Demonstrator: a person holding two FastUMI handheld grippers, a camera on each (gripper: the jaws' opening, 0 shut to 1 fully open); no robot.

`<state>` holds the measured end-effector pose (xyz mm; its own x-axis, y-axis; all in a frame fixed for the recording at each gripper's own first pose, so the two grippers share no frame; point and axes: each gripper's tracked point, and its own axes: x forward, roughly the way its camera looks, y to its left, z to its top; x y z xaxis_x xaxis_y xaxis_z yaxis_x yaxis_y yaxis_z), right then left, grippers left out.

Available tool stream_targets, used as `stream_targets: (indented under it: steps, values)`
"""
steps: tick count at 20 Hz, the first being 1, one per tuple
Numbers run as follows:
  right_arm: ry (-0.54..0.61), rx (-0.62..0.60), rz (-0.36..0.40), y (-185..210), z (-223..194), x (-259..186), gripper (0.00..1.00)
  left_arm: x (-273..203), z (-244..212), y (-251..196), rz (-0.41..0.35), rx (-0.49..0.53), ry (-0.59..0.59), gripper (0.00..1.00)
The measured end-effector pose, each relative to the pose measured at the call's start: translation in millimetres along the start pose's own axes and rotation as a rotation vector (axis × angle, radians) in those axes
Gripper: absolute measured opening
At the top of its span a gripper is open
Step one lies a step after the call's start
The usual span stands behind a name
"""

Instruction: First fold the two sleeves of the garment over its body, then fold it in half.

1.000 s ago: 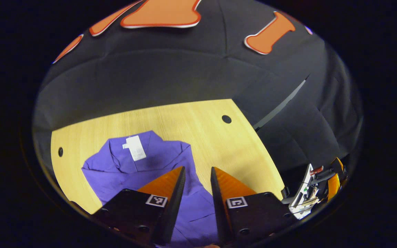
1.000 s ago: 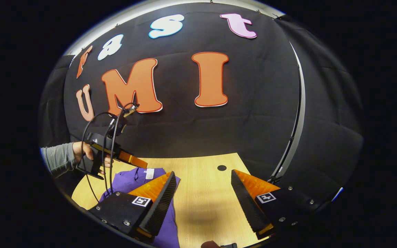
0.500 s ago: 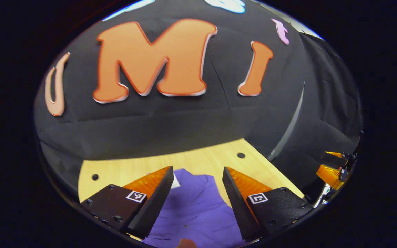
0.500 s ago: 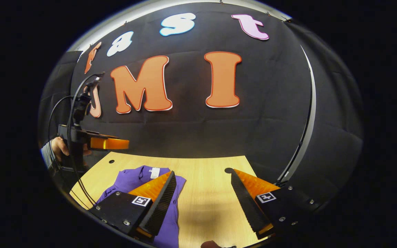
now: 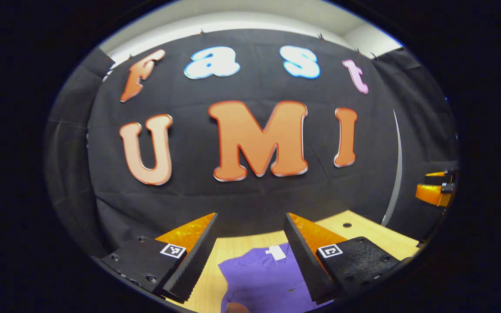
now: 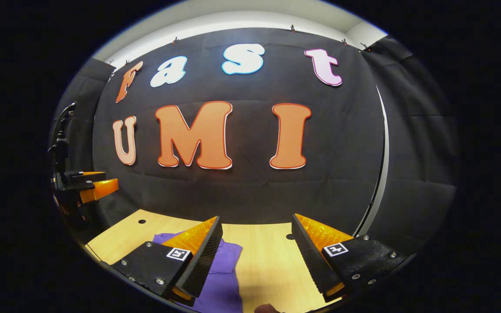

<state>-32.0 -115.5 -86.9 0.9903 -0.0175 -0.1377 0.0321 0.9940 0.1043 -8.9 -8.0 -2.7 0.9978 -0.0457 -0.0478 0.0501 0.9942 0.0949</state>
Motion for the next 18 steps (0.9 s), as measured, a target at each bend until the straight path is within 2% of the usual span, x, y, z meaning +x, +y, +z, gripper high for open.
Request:
stream_targets:
  steps: [1, 2, 3, 4, 8, 13, 18]
  values:
    - [-0.009, -0.003, -0.003, 9, 0, -9, 0.95, -17, 5, 11, 0.016, 0.005, -0.044, 0.96]
    - [-0.022, -0.009, -0.006, 18, 0, -18, 1.00, -33, 10, 23, 0.029, 0.019, -0.079, 0.96]
    - [-0.035, -0.018, -0.007, 27, 0, -28, 0.95, -48, 14, 36, 0.047, 0.037, -0.120, 0.94]
    - [-0.036, -0.026, -0.014, 33, -5, -36, 0.95, -64, 15, 47, 0.056, 0.046, -0.137, 0.94]
    - [0.078, -0.025, -0.035, 49, -54, -69, 0.95, -124, -25, 65, 0.058, 0.047, -0.076, 0.94]
    - [0.277, -0.051, -0.051, 54, -133, -102, 0.95, -145, -116, 73, 0.052, 0.030, 0.120, 0.93]
    - [0.562, 0.044, -0.045, 56, -236, -116, 0.96, -155, -247, 71, 0.027, 0.002, 0.492, 0.94]
